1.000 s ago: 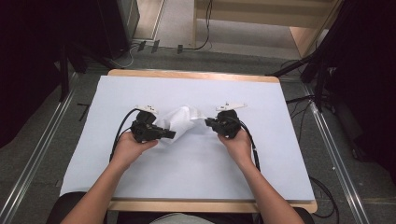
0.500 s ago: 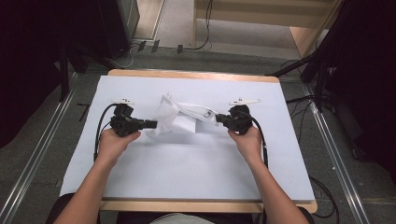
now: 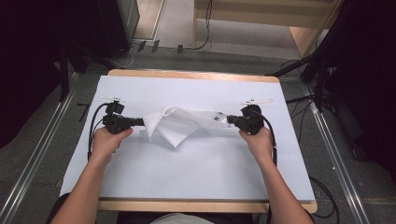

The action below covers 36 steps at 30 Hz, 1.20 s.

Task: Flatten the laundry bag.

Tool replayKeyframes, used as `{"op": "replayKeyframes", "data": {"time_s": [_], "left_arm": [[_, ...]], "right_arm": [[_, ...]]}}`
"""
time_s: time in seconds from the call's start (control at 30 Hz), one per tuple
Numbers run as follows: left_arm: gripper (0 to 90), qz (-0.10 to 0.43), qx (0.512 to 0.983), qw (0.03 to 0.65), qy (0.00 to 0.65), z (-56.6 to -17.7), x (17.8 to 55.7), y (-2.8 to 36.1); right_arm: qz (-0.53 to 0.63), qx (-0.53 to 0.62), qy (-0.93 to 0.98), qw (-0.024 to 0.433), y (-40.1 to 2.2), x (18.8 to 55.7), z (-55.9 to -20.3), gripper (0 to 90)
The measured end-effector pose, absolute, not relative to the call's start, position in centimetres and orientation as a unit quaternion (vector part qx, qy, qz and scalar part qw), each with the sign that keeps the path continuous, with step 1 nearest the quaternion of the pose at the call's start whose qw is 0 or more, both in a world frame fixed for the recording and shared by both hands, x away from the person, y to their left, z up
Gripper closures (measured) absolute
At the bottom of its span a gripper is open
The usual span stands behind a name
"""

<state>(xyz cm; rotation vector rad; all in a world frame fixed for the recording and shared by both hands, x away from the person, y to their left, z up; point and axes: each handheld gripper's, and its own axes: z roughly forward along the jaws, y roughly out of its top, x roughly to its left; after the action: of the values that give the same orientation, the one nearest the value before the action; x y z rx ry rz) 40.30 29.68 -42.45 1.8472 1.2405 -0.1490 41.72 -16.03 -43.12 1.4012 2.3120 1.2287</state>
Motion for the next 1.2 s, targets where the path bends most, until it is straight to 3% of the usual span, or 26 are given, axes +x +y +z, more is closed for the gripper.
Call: {"op": "replayKeyframes", "data": {"time_s": [0.2, 0.3, 0.5, 0.53, 0.67, 0.97, 1.03, 1.13, 1.2], "left_arm": [[86.1, -0.072, 0.739, 0.441, 0.504, -43.3, 41.1, 29.6], [78.6, -0.071, 0.741, 0.439, 0.503, -43.4, 41.2, 29.5], [66.4, -0.069, 0.744, 0.440, 0.499, -43.3, 41.2, 29.4], [61.3, -0.069, 0.745, 0.438, 0.499, -43.2, 41.2, 29.3], [60.3, -0.065, 0.748, 0.439, 0.494, -42.8, 40.9, 29.1], [76.2, -0.048, 0.765, 0.454, 0.454, -40.5, 39.9, 27.8], [80.5, -0.022, 0.761, 0.455, 0.462, -40.2, 39.8, 27.6], [89.7, -0.025, 0.751, 0.458, 0.475, -40.3, 40.4, 27.5], [89.8, -0.020, 0.756, 0.453, 0.472, -40.3, 40.6, 27.1]], "right_arm": [[0.397, 0.476, 0.780, 0.083, -16.2, 42.0, -43.8, 89.3], [0.391, 0.478, 0.783, 0.077, -16.1, 42.1, -44.2, 87.4], [0.399, 0.473, 0.781, 0.078, -16.0, 42.0, -44.2, 75.7], [0.404, 0.469, 0.781, 0.082, -16.0, 42.0, -44.1, 67.9], [0.407, 0.466, 0.780, 0.090, -16.0, 41.8, -43.8, 62.4], [0.436, 0.433, 0.783, 0.095, -14.9, 40.8, -41.9, 56.8], [0.440, 0.422, 0.788, 0.089, -14.4, 40.6, -41.7, 56.5], [0.443, 0.413, 0.793, 0.070, -13.5, 40.5, -41.7, 59.2], [0.442, 0.412, 0.795, 0.065, -13.2, 40.5, -41.7, 60.5]]}}
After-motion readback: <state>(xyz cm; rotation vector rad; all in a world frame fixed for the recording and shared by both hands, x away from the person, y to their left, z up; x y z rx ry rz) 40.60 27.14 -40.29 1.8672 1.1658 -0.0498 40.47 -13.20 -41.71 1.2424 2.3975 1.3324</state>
